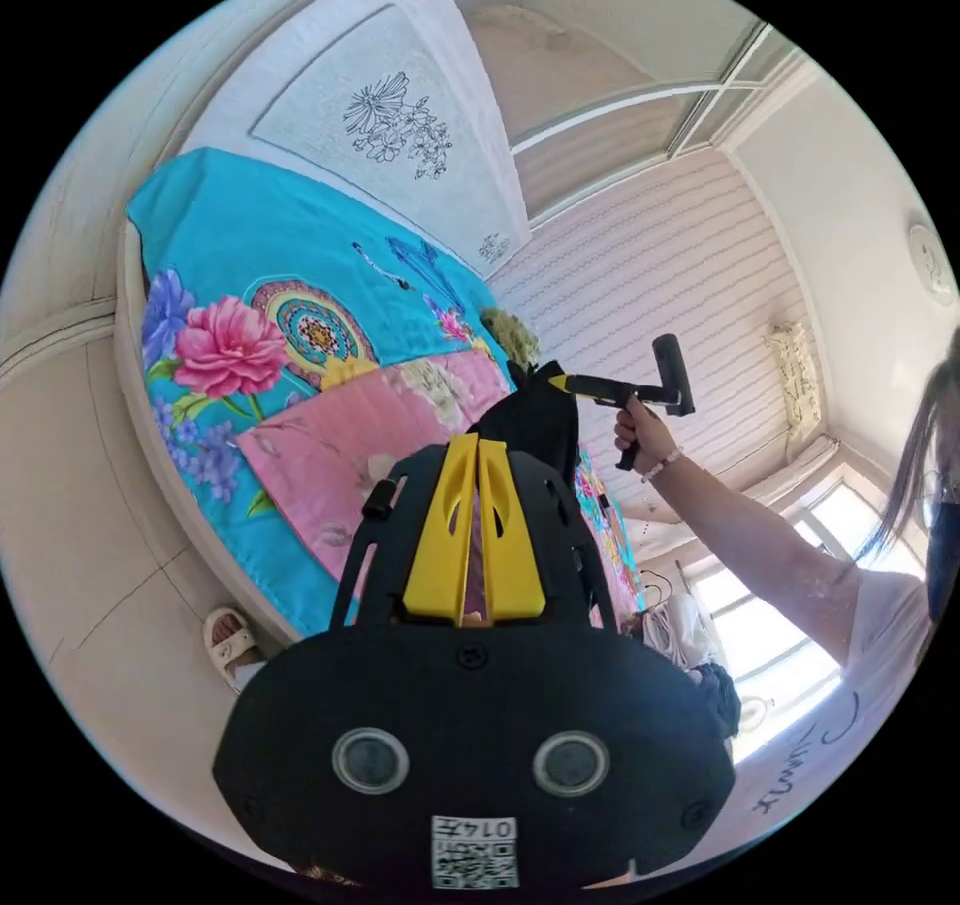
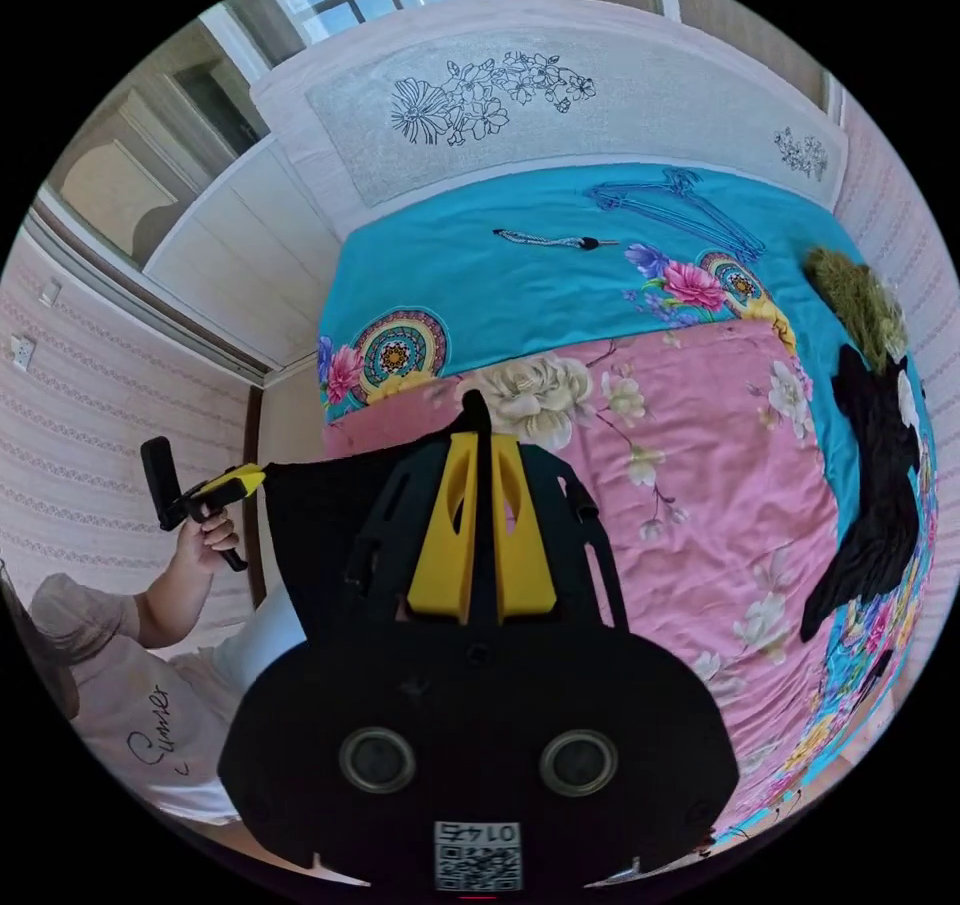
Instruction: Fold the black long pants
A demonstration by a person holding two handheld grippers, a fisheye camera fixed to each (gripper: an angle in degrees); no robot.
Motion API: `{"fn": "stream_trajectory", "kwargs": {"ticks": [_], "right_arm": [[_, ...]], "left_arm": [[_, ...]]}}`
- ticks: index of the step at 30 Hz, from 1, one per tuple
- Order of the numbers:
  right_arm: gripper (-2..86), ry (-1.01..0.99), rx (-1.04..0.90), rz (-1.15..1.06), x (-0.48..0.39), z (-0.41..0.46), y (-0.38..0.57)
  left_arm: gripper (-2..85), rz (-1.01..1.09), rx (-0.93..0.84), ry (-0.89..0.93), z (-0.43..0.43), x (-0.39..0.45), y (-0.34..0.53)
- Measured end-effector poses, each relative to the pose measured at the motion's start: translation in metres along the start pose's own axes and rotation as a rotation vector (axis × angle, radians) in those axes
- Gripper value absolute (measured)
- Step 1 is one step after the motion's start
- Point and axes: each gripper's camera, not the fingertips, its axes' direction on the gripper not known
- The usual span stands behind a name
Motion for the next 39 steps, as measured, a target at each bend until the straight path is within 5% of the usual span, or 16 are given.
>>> {"fn": "stream_trajectory", "kwargs": {"ticks": [5,9,16,21,27,32,39], "right_arm": [[7.5,-0.118,0.101,0.085,-0.005,-0.002,-0.022],[10.9,-0.215,-0.004,0.094,-0.01,0.016,0.025],[9.1,-0.155,0.046,0.204,-0.002,-0.037,0.293],[8.6,0.024,0.006,0.699,-0.029,-0.107,0.599],[9.1,0.145,0.137,1.18,-0.103,-0.17,0.84],[10.3,0.105,0.307,1.253,-0.137,-0.187,0.931],[11.2,0.065,0.302,1.224,-0.148,-0.2,0.992]], "left_arm": [[-1.0,0.09,0.079,-0.256,-0.015,0.008,-0.018],[-1.0,0.06,-0.175,-0.454,0.036,-0.031,-0.001],[-1.0,0.054,-0.119,-0.377,0.021,-0.014,0.058],[-1.0,0.318,-0.242,-0.352,0.015,0.072,0.117],[-0.7,0.627,-0.48,-0.185,0.084,0.192,0.208],[2.4,0.833,-0.597,-0.071,0.143,0.29,0.279],[6.7,1.047,-0.789,-0.002,0.22,0.39,0.391]]}}
